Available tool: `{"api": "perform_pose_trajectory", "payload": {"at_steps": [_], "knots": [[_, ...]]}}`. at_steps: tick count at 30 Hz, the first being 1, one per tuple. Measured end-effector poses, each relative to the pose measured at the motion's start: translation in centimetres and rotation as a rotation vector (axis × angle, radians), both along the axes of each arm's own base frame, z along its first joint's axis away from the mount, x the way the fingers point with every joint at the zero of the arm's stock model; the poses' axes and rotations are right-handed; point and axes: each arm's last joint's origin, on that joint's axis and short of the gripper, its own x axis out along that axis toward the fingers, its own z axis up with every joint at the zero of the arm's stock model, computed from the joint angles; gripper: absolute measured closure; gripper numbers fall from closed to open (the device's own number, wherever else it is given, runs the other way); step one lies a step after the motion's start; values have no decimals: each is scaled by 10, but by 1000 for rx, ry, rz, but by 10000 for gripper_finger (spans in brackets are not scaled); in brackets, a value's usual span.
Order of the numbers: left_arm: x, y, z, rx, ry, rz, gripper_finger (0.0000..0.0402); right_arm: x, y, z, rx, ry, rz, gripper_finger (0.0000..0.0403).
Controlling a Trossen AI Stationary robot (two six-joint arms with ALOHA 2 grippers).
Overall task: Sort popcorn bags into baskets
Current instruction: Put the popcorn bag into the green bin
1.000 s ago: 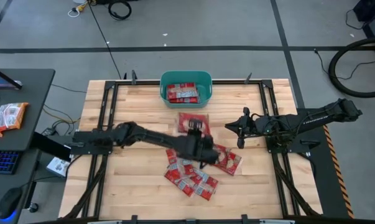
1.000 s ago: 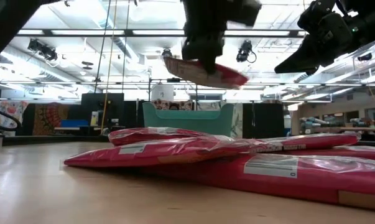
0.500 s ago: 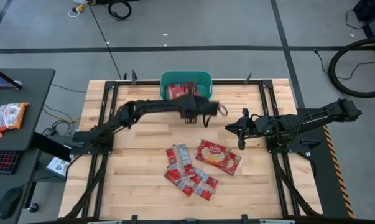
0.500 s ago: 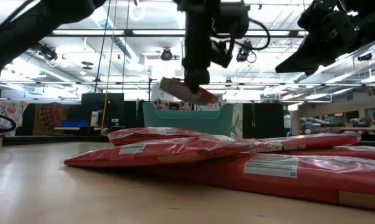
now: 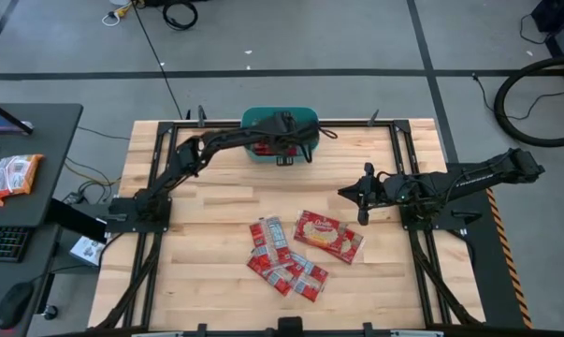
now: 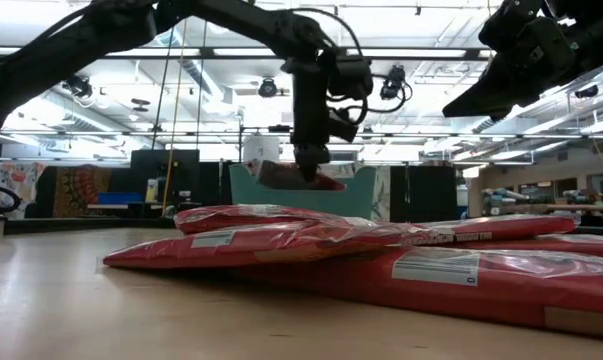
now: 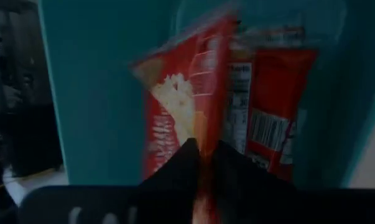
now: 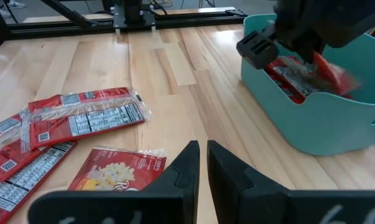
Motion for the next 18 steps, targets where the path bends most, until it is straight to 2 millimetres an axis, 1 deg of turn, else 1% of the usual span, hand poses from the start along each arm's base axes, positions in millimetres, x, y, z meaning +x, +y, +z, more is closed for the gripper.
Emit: {"api": "perform_pose_trajectory", "payload": {"at_steps": [4,6,8,11,14,16,18], "knots": [[-1,1,0,-1,1,5,290,0,0,0,0,0,-1,366],[0,-6,2,2,23,-7,261,0,0,0,0,0,-1,367],[0,-17,8,5,50,-27,239,0,0,0,0,0,0,367],[3,-36,22,4,52,-49,222,0,0,0,0,0,-1,367],[8,-60,37,-21,4,-76,221,0,0,0,-1,-1,-2,367],[12,-82,45,-99,-37,-117,224,0,0,0,-1,-1,-3,366],[17,-103,48,-202,-95,-154,228,0,0,0,0,-1,-3,367]]}}
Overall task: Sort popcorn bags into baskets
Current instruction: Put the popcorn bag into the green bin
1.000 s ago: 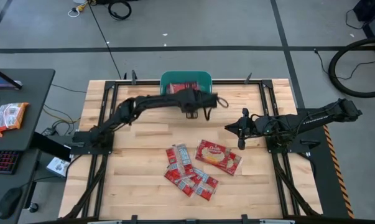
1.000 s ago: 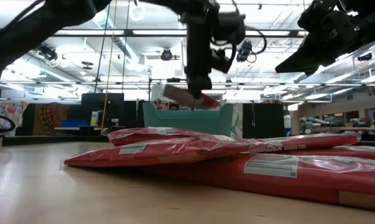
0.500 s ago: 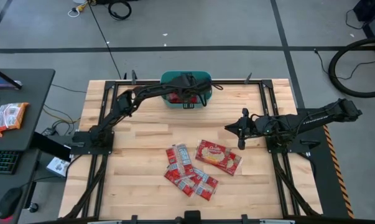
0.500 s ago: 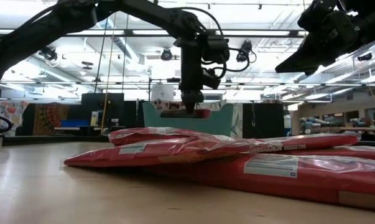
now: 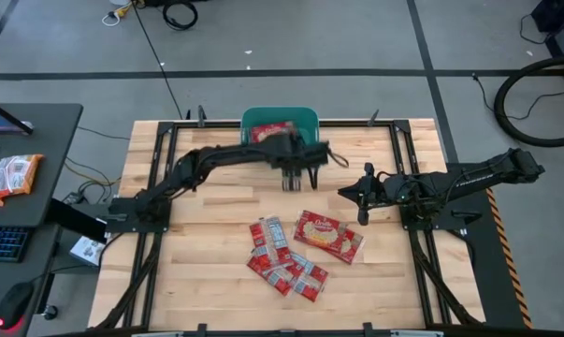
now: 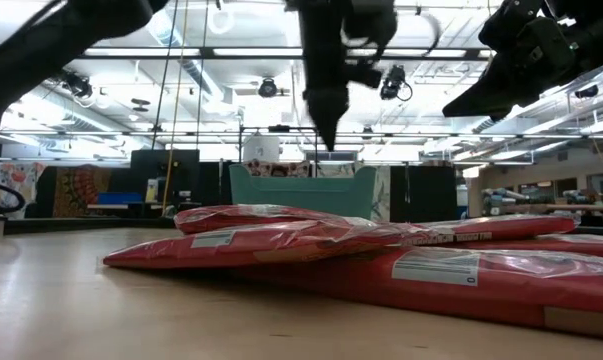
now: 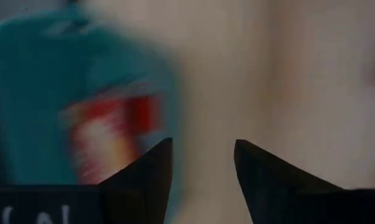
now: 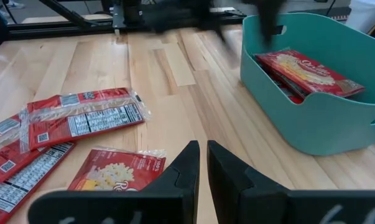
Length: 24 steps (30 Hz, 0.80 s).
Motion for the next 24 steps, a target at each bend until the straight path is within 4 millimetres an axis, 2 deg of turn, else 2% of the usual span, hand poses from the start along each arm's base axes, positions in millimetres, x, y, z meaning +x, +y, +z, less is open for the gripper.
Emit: {"api": "perform_pose_trajectory", "payload": {"at_steps": [4,7,13,17,24], "knots": [[3,-39,3,-214,-54,-63,229,0,0,0,2,-1,-1,366],[4,-65,3,-283,-66,-75,230,0,0,0,2,-1,-1,367],[8,-114,-2,-289,-89,-138,230,0,0,1,3,-13,-1,367],[15,-141,-17,-240,-101,-173,223,1,0,2,4,-20,-1,367],[34,-176,-49,-220,-181,-233,185,2,0,1,2,-17,-1,367]]}}
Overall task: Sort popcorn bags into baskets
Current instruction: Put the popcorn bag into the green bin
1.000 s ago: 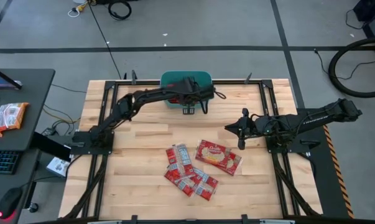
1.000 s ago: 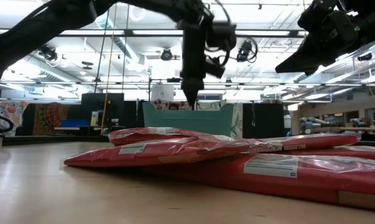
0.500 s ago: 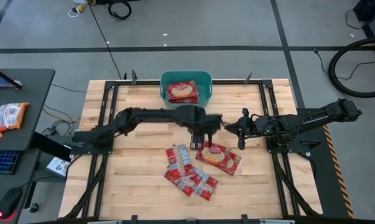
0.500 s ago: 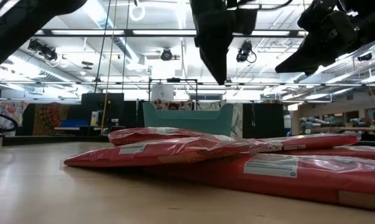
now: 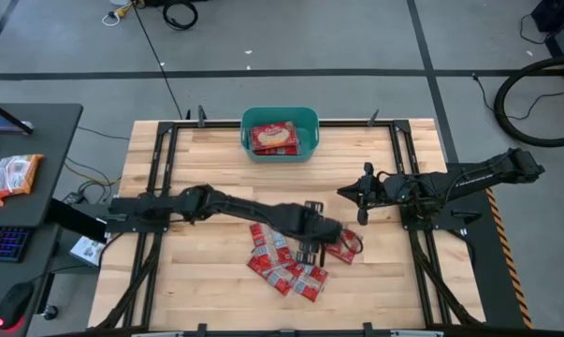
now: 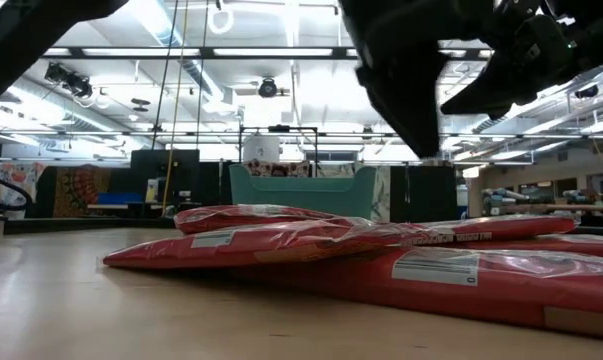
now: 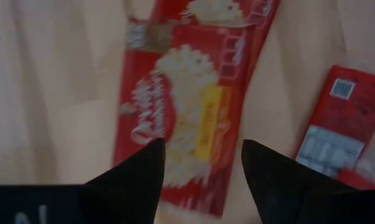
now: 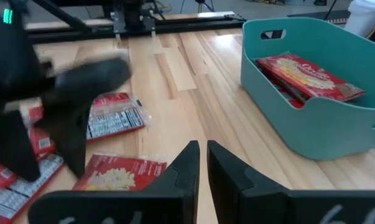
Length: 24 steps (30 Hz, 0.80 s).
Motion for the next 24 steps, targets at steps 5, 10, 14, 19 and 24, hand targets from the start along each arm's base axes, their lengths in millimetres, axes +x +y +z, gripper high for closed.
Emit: {"api": "perform_pose_trajectory", "payload": {"at_steps": [5,10,14,19,24], "knots": [[10,-13,-26,4,-13,-26,178,1,0,-1,-2,3,1,367],[13,-21,-49,26,11,-60,181,1,0,-1,-5,7,1,367],[13,-27,-64,79,30,-61,181,1,0,-1,-4,7,1,366],[12,-35,-69,153,33,-90,184,1,0,-1,-4,6,1,366],[11,-38,-69,209,25,-80,226,1,0,-1,-4,5,1,367]]}}
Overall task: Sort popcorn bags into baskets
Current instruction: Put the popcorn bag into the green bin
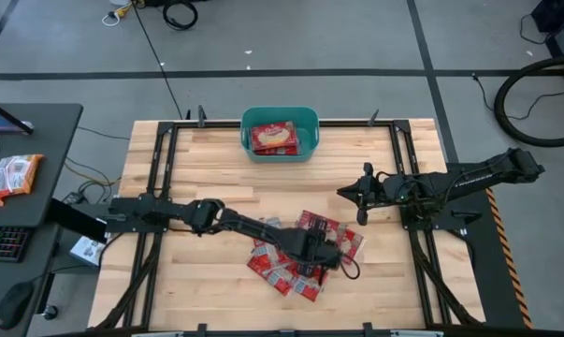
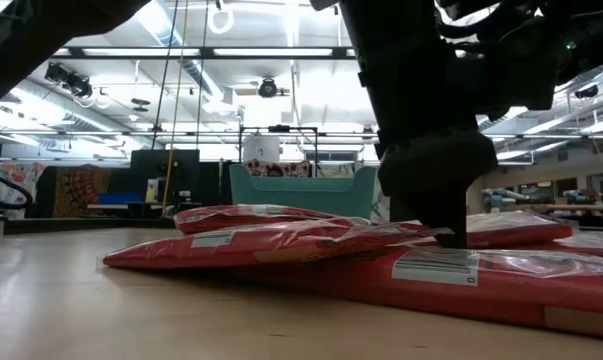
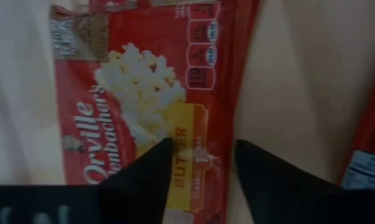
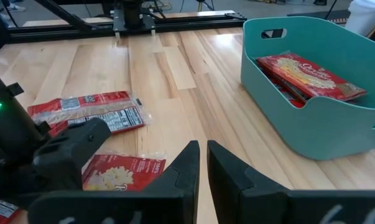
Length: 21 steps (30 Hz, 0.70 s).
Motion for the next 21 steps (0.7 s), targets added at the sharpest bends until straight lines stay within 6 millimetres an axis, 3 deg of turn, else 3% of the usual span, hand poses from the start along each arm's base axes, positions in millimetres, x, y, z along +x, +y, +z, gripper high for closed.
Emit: {"api": "perform_pose_trajectory", "payload": {"at_steps": [9,17,21], "knots": [[-3,-6,0,94,1,-26,386,0,0,0,0,0,0,367],[-9,-6,6,108,44,-25,397,0,0,0,0,3,0,366],[-15,-3,33,84,5,21,398,0,0,0,0,1,0,367]]}}
